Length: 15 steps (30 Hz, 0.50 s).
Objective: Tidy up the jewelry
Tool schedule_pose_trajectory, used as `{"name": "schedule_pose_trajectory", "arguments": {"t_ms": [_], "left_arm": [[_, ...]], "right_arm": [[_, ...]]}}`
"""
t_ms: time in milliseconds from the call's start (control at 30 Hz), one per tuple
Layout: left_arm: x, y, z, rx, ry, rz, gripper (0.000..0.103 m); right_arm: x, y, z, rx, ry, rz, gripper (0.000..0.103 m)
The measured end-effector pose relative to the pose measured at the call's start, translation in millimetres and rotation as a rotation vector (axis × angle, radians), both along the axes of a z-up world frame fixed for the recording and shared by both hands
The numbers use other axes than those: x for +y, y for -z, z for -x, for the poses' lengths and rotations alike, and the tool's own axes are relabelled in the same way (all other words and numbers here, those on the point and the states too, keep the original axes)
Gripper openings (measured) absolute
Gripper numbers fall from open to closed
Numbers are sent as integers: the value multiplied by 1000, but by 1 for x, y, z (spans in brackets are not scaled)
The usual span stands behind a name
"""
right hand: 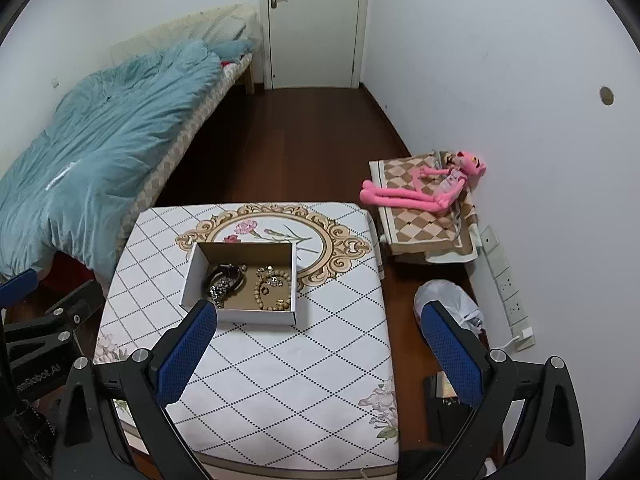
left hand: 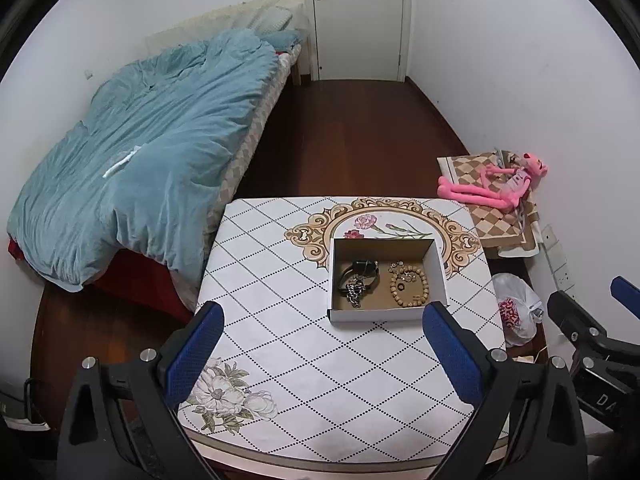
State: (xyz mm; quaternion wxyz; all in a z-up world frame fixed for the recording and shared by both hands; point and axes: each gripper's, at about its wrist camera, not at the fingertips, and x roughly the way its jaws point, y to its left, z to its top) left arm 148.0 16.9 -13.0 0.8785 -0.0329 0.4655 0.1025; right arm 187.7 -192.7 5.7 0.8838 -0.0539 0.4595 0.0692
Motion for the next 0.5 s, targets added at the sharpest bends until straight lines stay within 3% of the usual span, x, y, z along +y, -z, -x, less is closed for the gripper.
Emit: {"name": "schedule_pose_trajectory", "arguments": {"t_ms": [500], "left_arm": [[3,16,-9,40,-3,12,101]], "right_arm": [[6,20,-16,64,-18,31,103]]}}
